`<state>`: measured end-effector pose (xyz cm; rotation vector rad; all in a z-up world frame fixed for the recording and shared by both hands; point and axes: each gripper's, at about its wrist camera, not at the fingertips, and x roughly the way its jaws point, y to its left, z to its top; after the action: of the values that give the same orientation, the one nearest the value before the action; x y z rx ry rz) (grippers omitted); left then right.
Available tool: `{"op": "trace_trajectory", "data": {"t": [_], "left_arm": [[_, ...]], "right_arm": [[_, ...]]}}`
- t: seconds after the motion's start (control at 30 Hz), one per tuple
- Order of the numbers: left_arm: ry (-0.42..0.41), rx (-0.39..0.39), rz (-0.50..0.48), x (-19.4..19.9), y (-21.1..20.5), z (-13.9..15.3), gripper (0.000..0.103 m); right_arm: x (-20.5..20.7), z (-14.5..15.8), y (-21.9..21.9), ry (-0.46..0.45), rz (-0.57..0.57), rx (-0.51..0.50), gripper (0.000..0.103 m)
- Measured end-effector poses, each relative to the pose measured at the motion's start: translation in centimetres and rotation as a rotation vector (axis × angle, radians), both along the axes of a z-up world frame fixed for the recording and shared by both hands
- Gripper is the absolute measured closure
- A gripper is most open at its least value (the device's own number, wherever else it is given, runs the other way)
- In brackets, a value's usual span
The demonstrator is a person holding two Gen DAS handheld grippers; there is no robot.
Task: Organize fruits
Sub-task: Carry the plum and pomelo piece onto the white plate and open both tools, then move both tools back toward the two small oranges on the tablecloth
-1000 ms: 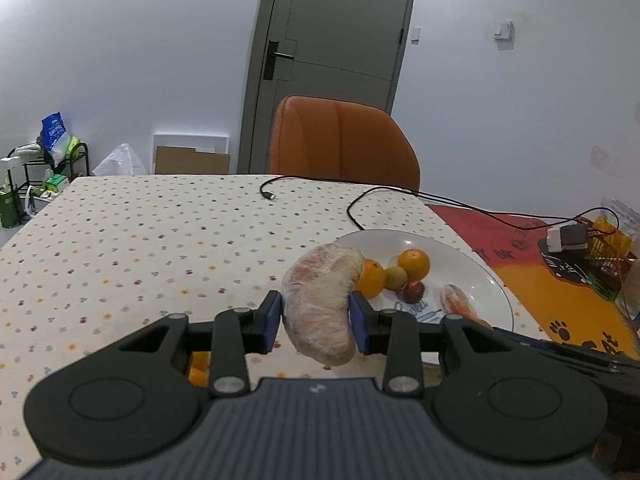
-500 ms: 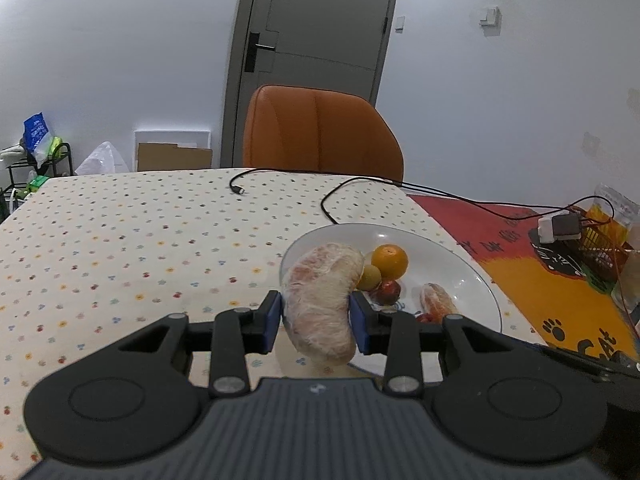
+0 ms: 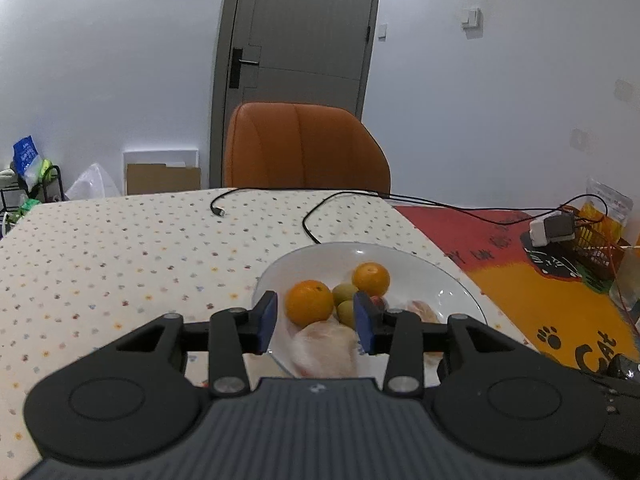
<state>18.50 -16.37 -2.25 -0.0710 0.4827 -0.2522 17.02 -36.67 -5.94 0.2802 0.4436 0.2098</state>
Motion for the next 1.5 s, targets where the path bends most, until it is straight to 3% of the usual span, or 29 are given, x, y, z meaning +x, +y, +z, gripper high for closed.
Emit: {"op": "trace_trajectory", "data": {"t": [0.17, 0.5, 0.6, 0.83, 0.93, 1.5], "left_arm": [[0.016, -0.017, 0.041, -0.3, 1.5, 0.2, 0.056], [0.007, -0.024, 0.118, -1.8, 4.5, 0.7, 0.030], [-0.001, -0.033, 0.135, -2.3, 5.5, 0.9, 0.021], [-0.007, -0.028, 0.175, -3.3, 7.3, 1.1, 0.015], [-0.006, -0.044, 0.191, -3.8, 8.4, 1.1, 0.010], [0.034, -0.046, 0.264, -6.3, 13.4, 0.2, 0.008]], "right_arm": [[-0.1, 0.1, 0.2, 0.004, -0.005, -0.002, 0.060], [-0.5, 0.4, 1.3, 0.007, 0.012, -0.008, 0.049], [-0.6, 0.6, 1.7, 0.007, 0.017, -0.007, 0.040], [-1.1, 1.2, 3.0, -0.017, 0.027, -0.012, 0.009], [-1.2, 1.4, 3.4, -0.022, 0.038, -0.004, 0.003], [-1.6, 1.8, 7.4, -0.024, 0.110, -0.042, 0.000]]}}
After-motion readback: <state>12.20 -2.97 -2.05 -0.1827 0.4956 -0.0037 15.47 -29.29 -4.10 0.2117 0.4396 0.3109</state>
